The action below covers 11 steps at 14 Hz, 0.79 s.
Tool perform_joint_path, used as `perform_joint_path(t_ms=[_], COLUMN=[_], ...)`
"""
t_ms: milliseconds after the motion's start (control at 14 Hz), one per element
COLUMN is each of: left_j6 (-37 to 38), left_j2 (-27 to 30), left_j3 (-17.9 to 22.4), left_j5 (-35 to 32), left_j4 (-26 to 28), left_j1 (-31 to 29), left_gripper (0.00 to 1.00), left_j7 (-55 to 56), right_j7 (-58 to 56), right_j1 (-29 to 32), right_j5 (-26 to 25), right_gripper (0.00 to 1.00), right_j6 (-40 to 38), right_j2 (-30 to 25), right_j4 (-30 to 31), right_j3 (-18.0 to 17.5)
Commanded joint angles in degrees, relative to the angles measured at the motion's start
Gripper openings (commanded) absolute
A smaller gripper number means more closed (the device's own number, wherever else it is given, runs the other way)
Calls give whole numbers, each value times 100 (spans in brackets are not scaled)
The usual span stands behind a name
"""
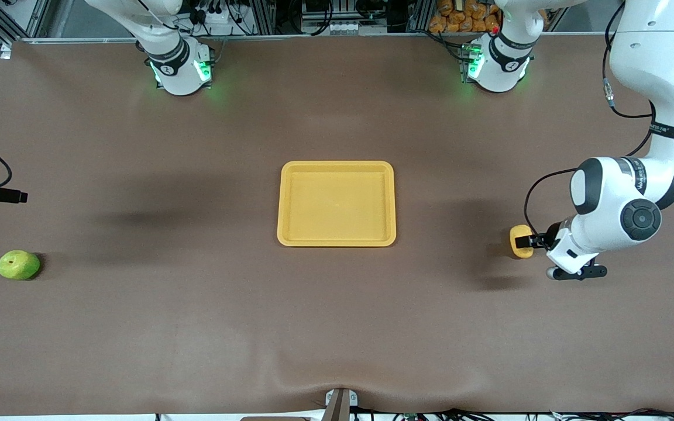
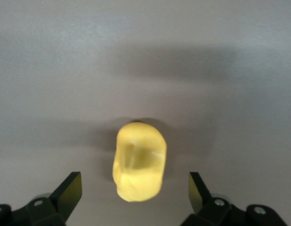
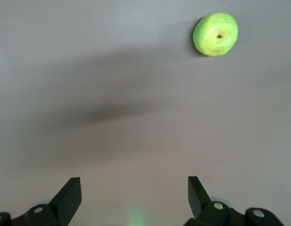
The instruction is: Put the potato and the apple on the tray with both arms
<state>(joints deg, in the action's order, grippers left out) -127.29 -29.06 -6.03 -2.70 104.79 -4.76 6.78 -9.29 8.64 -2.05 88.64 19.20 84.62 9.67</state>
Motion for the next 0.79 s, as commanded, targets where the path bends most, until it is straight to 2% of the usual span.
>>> perform_joint_path(t_ms=[0, 214, 714], left_j6=[-357, -454, -551], left_j2=[-11, -99, -187], left_j3=[-21, -21, -29], left_j5=[-64, -72, -64], left_j4=[199, 217, 217], left_j1=[-25, -16, 27], left_gripper=[100, 100, 100], left_j7=[42, 42, 51], right_j7=[-81, -116, -986], right_j1=[147, 243, 578], right_j5=[-85, -85, -94], right_gripper=[100, 100, 100], right_j6=[74, 285, 1181], right_j2=[163, 303, 830], right_j4=[-122, -122, -130], right_j3=[-62, -62, -62])
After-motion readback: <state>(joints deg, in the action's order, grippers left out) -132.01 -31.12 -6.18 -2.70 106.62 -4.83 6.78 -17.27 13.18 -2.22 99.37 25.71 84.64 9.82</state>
